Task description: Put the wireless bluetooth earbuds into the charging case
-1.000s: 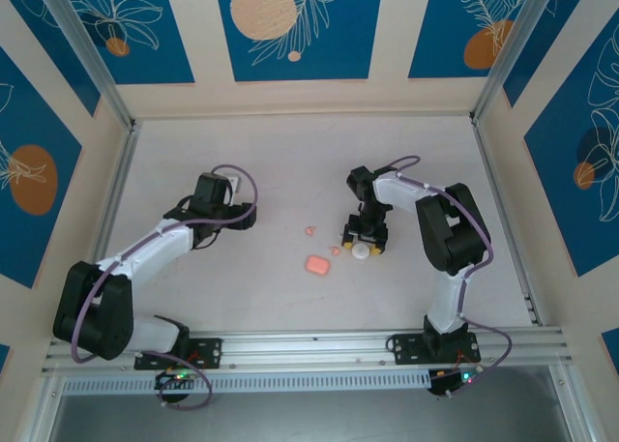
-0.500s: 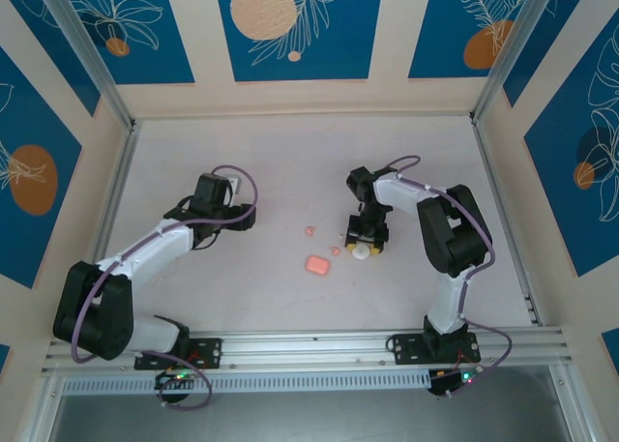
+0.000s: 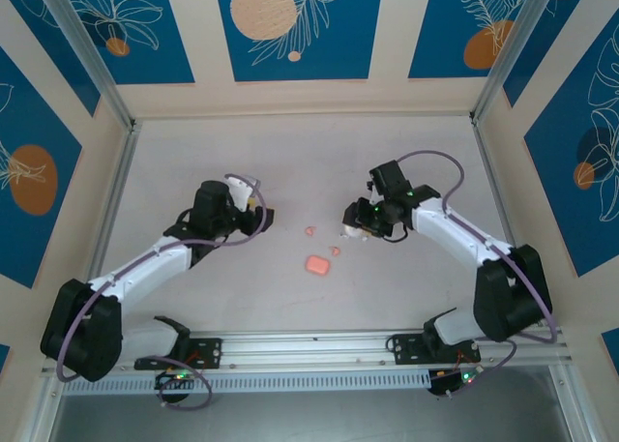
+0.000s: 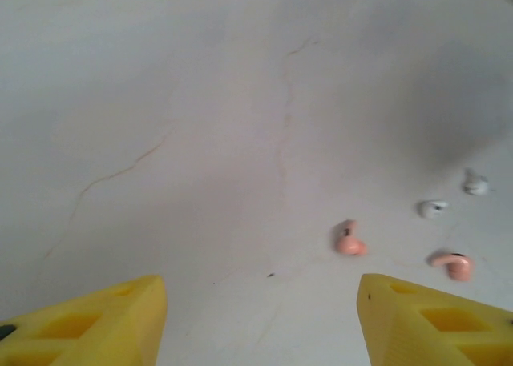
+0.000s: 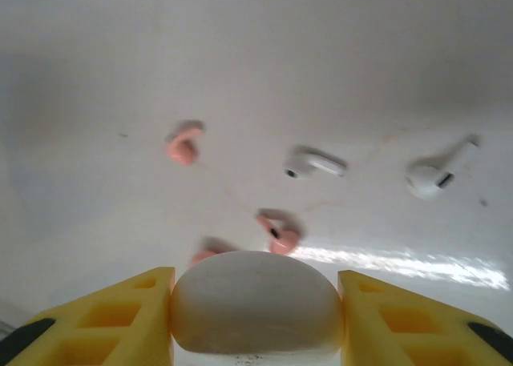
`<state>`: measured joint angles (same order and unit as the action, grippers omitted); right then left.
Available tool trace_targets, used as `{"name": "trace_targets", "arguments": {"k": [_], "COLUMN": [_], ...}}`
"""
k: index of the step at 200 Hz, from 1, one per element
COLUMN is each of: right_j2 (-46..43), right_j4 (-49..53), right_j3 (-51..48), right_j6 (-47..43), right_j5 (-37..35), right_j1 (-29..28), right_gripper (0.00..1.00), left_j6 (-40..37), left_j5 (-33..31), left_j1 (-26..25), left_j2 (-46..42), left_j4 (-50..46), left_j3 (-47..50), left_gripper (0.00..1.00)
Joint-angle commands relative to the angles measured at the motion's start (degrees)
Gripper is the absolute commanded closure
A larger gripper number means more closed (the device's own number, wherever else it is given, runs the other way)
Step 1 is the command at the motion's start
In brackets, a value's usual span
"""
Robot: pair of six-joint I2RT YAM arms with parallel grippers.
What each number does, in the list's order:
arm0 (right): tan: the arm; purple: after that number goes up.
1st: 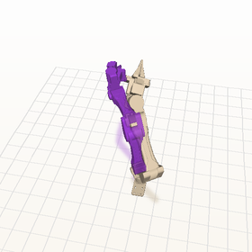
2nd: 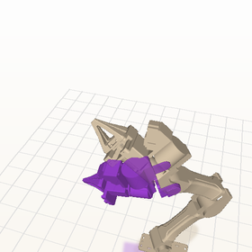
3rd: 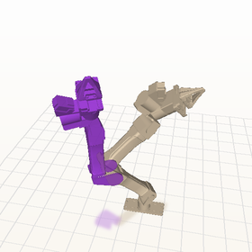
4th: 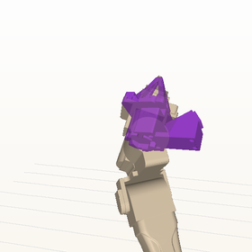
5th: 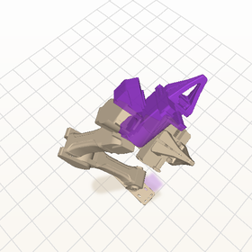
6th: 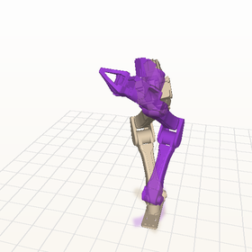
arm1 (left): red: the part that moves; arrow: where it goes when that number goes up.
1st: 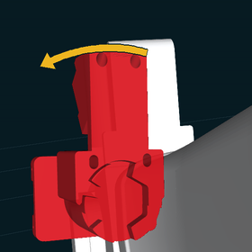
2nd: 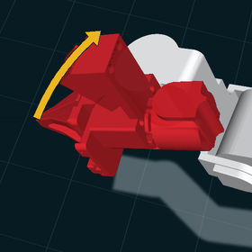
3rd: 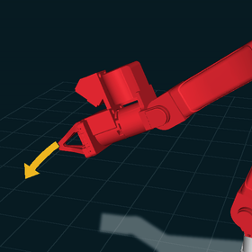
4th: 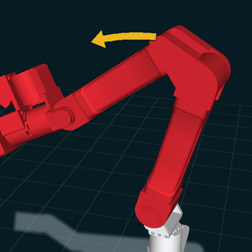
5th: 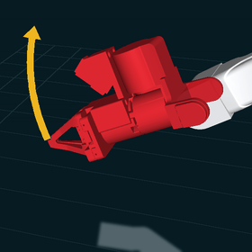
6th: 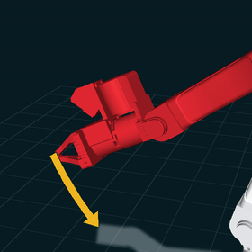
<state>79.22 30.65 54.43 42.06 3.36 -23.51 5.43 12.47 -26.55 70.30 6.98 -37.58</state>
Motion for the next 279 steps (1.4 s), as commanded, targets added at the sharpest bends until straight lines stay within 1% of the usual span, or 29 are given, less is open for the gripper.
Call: {"name": "trace_targets", "arguments": {"k": [1,19,44,62,89,124,133,147,172,199,238,279], "right_j2": [-3.70,-5.41,-6.77,-7.45,-7.68,-8.16,-8.31,-8.61,-9.06,-9.39,-9.35,-9.60], "right_j4": [-12.30,-18.50,-27.39,-31.18,-33.95,-38.42,-39.27,-40.03,-40.74,-41.46,-41.82,-41.89], "right_j3": [-3.60,-5.88,-8.90,-9.94,-10.05,-10.79,-10.87,-11.04,-11.18,-11.38,-11.23,-11.25], "right_j6": [3.04,4.40,7.08,7.97,8.32,10.29,10.65,10.49,9.60,9.44,9.17,8.47], "right_j5": [7.10,10.61,14.87,15.67,16.08,15.10,14.57,13.53,12.05,11.48,10.84,9.69], "right_j1": [0.72,0.99,0.76,0.08,-1.48,-4.03,-4.71,-5.85,-7.56,-8.69,-9.88,-11.25], "right_gripper": [0.54,0.54,0.54,0.54,0.54,0.54,0.54,0.54,0.54,0.54,0.54,0.54], "left_j6": [-4.28,-5.99,-7.21,-7.62,-7.56,-7.89,-8.11,-8.29,-7.92,-6.31,-3.39,-0.13], "left_j5": [7.79,11.91,15.95,17.73,18.70,18.84,18.90,18.84,17.90,17.20,16.81,15.36], "left_j1": [-2.03,-3.25,-4.79,-5.66,-7.17,-9.09,-9.51,-9.96,-10.52,-10.76,-10.98,-11.08], "left_j2": [-1.55,-1.35,-0.60,-0.04,0.73,2.22,2.53,3.03,3.60,4.47,5.68,6.38], "left_j4": [11.37,15.48,20.46,22.71,25.14,27.11,27.21,27.25,29.07,32.37,37.24,42.69], "left_j3": [2.42,3.80,5.26,5.83,5.86,5.31,5.10,4.80,4.93,5.06,5.58,7.04], "left_gripper": [0.39,0.43,0.45,0.46,0.47,0.47,0.48,0.50,0.50,0.51,0.55,0.55]}}
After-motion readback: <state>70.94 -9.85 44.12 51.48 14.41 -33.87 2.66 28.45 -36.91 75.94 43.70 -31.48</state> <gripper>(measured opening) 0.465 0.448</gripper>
